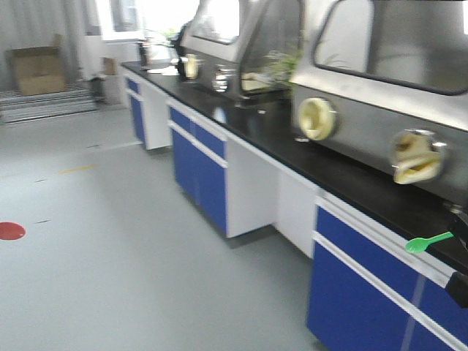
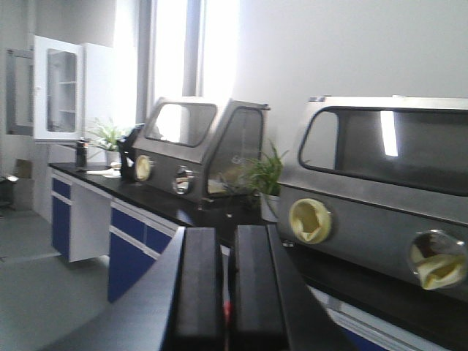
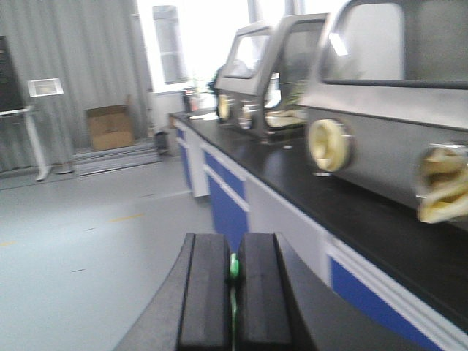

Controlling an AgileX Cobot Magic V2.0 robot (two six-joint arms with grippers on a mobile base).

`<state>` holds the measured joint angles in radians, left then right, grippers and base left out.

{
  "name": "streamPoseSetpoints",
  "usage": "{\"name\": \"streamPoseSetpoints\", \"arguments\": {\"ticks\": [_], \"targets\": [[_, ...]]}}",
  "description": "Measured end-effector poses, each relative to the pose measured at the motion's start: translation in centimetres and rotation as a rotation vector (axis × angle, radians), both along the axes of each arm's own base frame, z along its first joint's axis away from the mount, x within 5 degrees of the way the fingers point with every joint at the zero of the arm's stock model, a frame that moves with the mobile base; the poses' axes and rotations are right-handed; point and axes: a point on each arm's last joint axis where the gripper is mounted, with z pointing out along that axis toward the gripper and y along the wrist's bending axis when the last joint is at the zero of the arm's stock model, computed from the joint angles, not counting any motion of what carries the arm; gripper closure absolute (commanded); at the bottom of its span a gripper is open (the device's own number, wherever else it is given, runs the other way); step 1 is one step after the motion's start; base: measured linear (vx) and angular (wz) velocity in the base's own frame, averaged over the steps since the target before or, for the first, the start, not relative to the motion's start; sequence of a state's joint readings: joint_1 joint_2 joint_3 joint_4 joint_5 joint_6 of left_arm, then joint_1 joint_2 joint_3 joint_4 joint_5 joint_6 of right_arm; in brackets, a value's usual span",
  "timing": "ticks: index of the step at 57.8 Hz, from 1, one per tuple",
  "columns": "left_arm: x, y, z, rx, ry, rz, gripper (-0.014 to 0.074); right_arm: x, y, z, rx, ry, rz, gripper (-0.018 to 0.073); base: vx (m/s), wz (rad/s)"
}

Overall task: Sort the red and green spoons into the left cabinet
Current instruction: 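Hold both spoons and back the base away from the bench, then drive the base across the room toward the white cabinet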

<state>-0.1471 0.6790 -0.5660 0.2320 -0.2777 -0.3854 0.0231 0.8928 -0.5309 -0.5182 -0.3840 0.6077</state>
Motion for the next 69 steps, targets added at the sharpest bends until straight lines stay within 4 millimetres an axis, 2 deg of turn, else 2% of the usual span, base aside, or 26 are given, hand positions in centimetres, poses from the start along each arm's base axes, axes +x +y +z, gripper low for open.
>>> {"name": "streamPoseSetpoints", "arguments": {"ticks": [39,69], "targets": [[0.00,0.00,0.00,0.000,0.000,0.000,0.0603,0.00,0.00,0.00,0.000,0.000,0.000,0.0561,0.22,0.61],[0.00,0.00,0.00,0.000,0.000,0.000,0.0603,0.00,0.00,0.00,0.000,0.000,0.000,0.0561,0.32,0.29]]}}
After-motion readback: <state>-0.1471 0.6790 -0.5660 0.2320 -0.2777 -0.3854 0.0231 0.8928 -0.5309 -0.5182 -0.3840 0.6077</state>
